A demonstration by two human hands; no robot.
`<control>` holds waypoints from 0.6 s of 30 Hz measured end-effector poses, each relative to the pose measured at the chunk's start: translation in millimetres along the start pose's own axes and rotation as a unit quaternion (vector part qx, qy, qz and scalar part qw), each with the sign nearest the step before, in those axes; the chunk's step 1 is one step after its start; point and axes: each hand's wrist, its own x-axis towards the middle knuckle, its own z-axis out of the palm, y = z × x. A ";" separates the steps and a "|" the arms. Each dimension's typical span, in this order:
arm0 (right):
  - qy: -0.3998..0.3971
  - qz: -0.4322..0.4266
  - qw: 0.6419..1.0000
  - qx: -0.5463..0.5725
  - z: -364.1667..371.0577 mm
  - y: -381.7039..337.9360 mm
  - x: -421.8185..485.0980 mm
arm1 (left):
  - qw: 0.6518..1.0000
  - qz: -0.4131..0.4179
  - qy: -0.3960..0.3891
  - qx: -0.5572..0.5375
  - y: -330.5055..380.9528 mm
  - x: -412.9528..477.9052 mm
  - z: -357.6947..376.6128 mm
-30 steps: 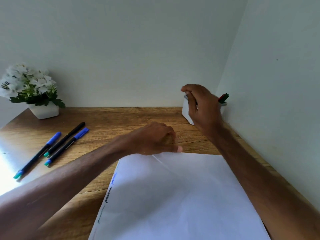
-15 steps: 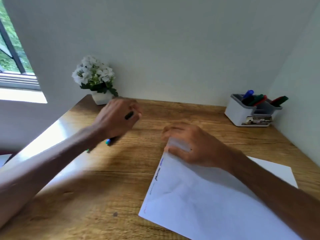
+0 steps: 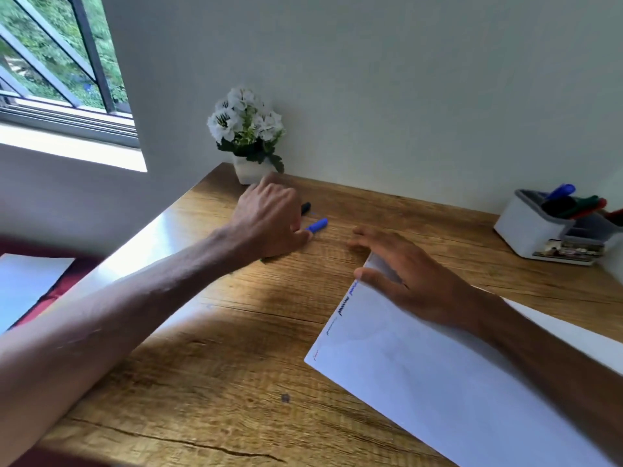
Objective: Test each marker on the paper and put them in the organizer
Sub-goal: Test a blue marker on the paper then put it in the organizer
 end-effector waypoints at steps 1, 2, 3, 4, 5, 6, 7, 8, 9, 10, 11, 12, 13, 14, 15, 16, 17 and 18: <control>0.008 -0.004 1.000 -0.002 0.9 0.5 -0.8 | 1.000 0.001 0.002 0.001 1.1 -0.1 2.4; 0.018 -0.008 1.000 -0.003 1.5 1.0 -1.8 | 1.000 0.004 0.002 0.000 2.0 0.1 5.3; 0.031 -0.012 0.999 -0.004 1.0 1.0 -2.7 | 1.000 0.010 0.003 -0.003 3.2 0.0 7.5; 0.048 -0.018 0.999 -0.003 -0.2 0.4 -3.1 | 1.000 0.017 0.004 -0.008 5.1 -0.1 9.2; 0.069 -0.024 0.997 -0.001 -2.1 0.0 -2.9 | 1.000 0.025 0.005 -0.014 7.2 -0.2 10.7; 0.096 -0.032 0.995 0.003 -4.0 -0.7 -2.7 | 0.999 0.032 0.013 -0.023 10.0 -1.2 11.7; 0.131 -0.039 0.991 0.009 -6.1 -2.1 -2.7 | 0.998 0.040 0.030 -0.038 14.0 -3.0 11.8; 0.171 -0.040 0.984 0.018 -8.6 -4.3 -3.0 | 0.995 0.046 0.053 -0.066 19.0 -5.9 10.3; 0.208 -0.033 0.977 0.033 -11.1 -7.7 -3.8 | 0.990 0.051 0.074 -0.105 24.5 -9.4 7.8; 0.238 -0.018 0.970 0.053 -13.6 -11.4 -5.2 | 0.983 0.055 0.091 -0.147 30.3 -12.6 5.0; 0.258 0.003 0.963 0.080 -15.8 -14.4 -6.2 | 0.975 0.060 0.105 -0.185 36.5 -15.8 1.8; 0.269 0.024 0.956 0.115 -18.2 -17.2 -6.9 | 0.968 0.066 0.114 -0.215 42.5 -18.6 -0.4; 0.272 0.042 0.949 0.151 -20.4 -19.5 -7.0 | 0.962 0.075 0.120 -0.235 47.9 -21.2 -1.2; 0.271 0.052 0.943 0.186 -22.6 -21.8 -7.0 | 0.957 0.086 0.124 -0.246 52.2 -23.4 -0.7; 0.268 0.053 0.937 0.218 -24.5 -24.0 -6.9 | 0.954 0.097 0.128 -0.252 56.0 -25.6 0.6; 0.264 0.051 0.931 0.247 -25.5 -25.2 -6.6 | 0.952 0.108 0.135 -0.255 59.1 -27.7 2.1; 0.260 0.046 0.925 0.272 -26.0 -26.3 -6.6 | 0.948 0.119 0.143 -0.258 61.3 -29.2 3.8; 0.258 0.038 0.922 0.286 -26.1 -27.3 -6.7 | 0.945 0.129 0.151 -0.262 62.6 -30.3 5.0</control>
